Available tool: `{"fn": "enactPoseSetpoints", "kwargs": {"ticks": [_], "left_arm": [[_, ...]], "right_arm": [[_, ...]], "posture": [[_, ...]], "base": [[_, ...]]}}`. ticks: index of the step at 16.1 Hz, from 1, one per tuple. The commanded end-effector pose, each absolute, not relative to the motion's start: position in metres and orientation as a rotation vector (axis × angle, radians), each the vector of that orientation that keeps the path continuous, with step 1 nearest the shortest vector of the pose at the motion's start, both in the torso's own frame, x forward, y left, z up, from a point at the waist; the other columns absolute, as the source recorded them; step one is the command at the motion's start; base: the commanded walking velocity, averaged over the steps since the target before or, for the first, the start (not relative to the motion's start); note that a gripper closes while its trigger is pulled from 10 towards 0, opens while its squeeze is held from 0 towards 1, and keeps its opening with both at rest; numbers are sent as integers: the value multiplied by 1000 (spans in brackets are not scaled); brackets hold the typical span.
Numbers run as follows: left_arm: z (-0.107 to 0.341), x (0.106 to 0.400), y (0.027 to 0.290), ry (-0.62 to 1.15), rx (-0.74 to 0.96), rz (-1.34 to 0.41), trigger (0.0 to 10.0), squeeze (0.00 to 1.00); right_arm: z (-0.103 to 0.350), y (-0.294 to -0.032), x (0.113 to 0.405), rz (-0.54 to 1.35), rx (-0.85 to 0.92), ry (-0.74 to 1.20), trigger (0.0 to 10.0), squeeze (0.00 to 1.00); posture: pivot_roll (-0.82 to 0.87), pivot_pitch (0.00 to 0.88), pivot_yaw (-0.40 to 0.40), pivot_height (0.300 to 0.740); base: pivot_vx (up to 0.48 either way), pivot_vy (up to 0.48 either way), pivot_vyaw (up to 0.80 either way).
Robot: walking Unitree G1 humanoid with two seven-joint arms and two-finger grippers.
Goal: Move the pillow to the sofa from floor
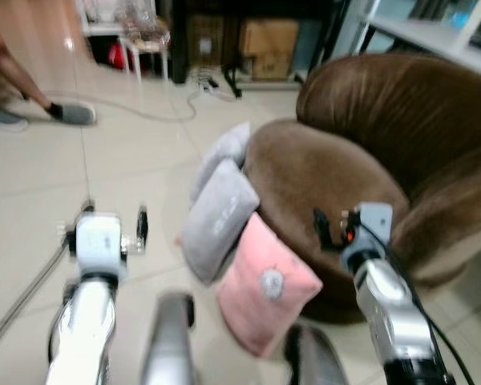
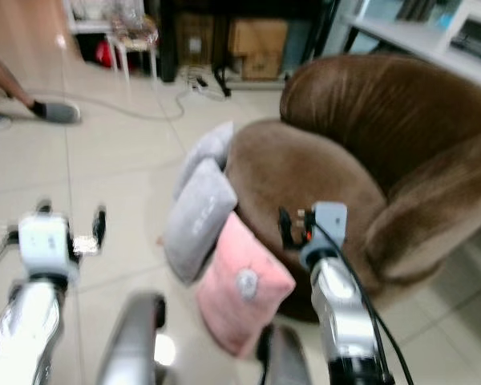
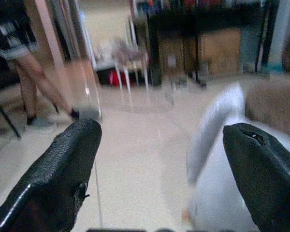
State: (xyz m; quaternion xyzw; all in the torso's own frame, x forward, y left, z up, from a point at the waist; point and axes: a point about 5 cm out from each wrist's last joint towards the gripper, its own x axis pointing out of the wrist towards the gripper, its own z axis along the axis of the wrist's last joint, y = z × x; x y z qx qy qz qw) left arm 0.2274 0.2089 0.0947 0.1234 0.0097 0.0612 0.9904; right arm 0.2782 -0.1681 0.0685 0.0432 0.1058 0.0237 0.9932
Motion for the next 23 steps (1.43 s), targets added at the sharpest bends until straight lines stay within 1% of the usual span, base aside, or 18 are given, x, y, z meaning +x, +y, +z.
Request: {"fn": "enactPoseSetpoints", "kwargs": {"ticks": [1, 3, 4, 5, 10, 12, 13, 17, 18, 19, 21, 22, 23], "left_arm": [[104, 233, 208, -19, 260, 119, 10000, 0], [105, 233, 210, -23, 257, 119, 10000, 0], [106, 234, 212, -24, 250, 118, 10000, 0], [106, 234, 212, -25, 244, 117, 10000, 0], [105, 242, 217, -7, 215, 88, 10000, 0], [106, 246, 219, -6, 217, 71, 10000, 0], [107, 249, 220, -7, 213, 61, 10000, 0], [106, 249, 218, -5, 206, 53, 10000, 0], [105, 249, 219, -1, 209, 58, 10000, 0], [104, 248, 220, 5, 209, 75, 10000, 0], [102, 245, 221, 13, 207, 84, 10000, 0], [101, 243, 222, 17, 209, 81, 10000, 0], [100, 242, 221, 19, 210, 81, 10000, 0]], "right_arm": [[68, -169, 280, 52, 81, 221, 10000, 0], [68, -166, 282, 63, 83, 224, 10000, 0], [67, -163, 281, 65, 86, 226, 10000, 0], [66, -162, 281, 66, 86, 227, 10000, 0], [61, -156, 276, 56, 88, 227, 10000, 0], [61, -156, 276, 60, 69, 222, 10000, 0], [61, -153, 277, 96, 54, 214, 10000, 0], [61, -150, 274, 122, 50, 215, 10000, 0], [62, -151, 275, 119, 63, 211, 10000, 0], [63, -152, 276, 113, 69, 215, 10000, 0], [63, -153, 279, 113, 62, 217, 10000, 0], [64, -156, 282, 75, 51, 214, 10000, 0], [64, -158, 284, 56, 49, 218, 10000, 0]], "posture": [[86, 0, -117, 581], [89, 0, -111, 581], [92, 0, -95, 581], [92, 0, -95, 581], [74, 0, 7, 581], [64, 0, 32, 581], [60, 0, 37, 581], [63, 0, 27, 581], [63, 0, 27, 581], [78, 0, 2, 581], [78, 0, 2, 581], [83, 0, -17, 581], [82, 0, -20, 581]], "base": [[0, 0, 0], [0, 0, 0], [244, 0, 0], [262, 0, 0], [299, 0, 0], [309, 0, 0], [326, 0, 800], [327, 0, 800], [304, 0, 0], [0, 0, 0], [0, 0, 0], [0, 0, 0], [0, 0, 0]]}}
